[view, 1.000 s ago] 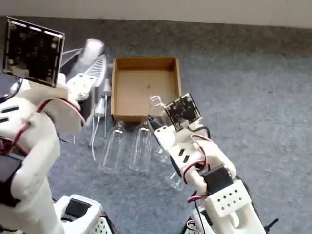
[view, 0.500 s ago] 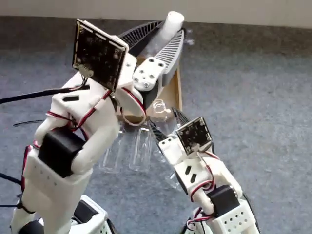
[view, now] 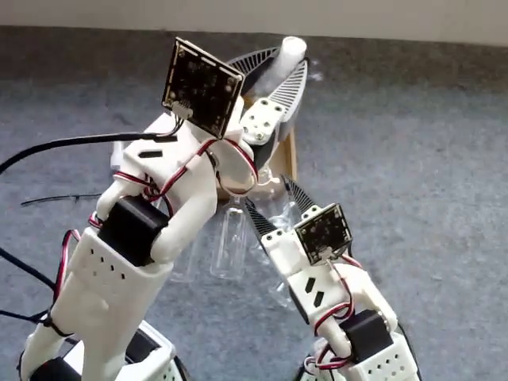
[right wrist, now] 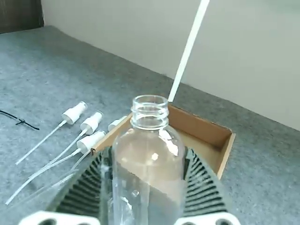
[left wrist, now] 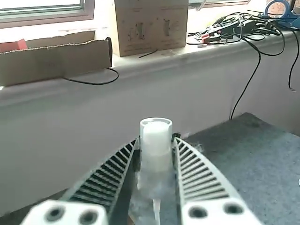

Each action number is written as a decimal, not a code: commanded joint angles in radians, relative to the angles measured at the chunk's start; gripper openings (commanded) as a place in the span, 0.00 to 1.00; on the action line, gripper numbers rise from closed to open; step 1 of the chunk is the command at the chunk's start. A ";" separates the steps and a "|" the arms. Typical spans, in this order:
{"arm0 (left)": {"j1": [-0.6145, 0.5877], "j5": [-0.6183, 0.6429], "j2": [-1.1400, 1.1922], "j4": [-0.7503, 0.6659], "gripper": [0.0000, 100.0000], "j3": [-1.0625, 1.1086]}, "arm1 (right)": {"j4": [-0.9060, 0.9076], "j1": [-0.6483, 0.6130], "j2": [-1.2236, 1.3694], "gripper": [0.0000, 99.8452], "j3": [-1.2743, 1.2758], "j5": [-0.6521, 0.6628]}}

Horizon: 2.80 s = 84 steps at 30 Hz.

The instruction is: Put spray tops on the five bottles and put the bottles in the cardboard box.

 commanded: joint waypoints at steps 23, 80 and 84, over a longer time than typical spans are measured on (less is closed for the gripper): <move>0.038 0.107 -0.013 0.201 0.01 -0.199 | -0.022 -0.007 -0.012 0.00 -0.008 -0.012; -0.154 -0.109 -0.127 0.370 0.12 0.122 | -0.021 0.025 -0.012 0.00 -0.039 -0.066; -0.231 -0.109 -0.101 0.338 0.12 0.120 | -0.021 0.025 -0.012 0.00 -0.039 -0.066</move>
